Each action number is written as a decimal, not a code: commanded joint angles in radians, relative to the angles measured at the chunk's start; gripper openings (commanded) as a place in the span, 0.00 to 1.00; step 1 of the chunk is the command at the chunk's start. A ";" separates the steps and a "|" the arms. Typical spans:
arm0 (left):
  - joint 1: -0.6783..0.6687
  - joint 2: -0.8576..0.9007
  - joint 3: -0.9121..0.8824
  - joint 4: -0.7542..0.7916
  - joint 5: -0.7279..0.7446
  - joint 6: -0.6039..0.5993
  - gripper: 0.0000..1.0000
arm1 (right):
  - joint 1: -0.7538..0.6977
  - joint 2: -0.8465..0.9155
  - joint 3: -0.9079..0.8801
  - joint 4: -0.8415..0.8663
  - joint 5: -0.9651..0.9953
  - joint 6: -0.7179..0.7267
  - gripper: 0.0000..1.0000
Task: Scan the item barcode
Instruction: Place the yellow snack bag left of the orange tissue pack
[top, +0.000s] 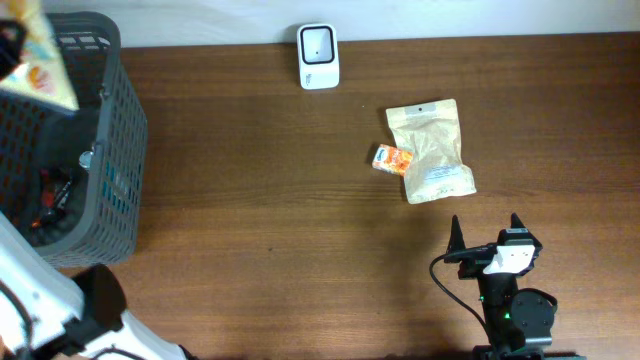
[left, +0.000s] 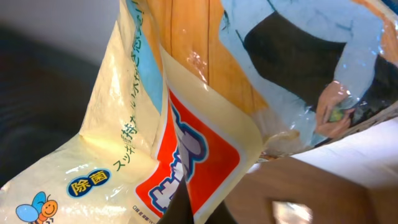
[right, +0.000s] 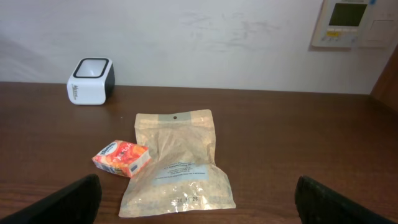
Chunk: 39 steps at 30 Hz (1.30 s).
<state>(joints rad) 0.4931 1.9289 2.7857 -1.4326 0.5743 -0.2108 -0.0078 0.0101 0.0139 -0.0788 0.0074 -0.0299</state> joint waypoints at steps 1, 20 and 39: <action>-0.222 -0.072 0.019 -0.002 0.099 -0.004 0.00 | -0.006 -0.006 -0.008 -0.003 0.008 0.004 0.98; -1.067 0.515 -0.154 0.063 -0.494 -0.383 0.00 | -0.006 -0.006 -0.008 -0.003 0.008 0.004 0.98; -1.148 0.644 -0.137 -0.044 -0.585 -0.650 0.65 | -0.006 -0.006 -0.008 -0.003 0.007 0.004 0.98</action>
<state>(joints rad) -0.6857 2.5698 2.6270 -1.4654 0.0349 -0.8825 -0.0078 0.0101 0.0139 -0.0788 0.0071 -0.0299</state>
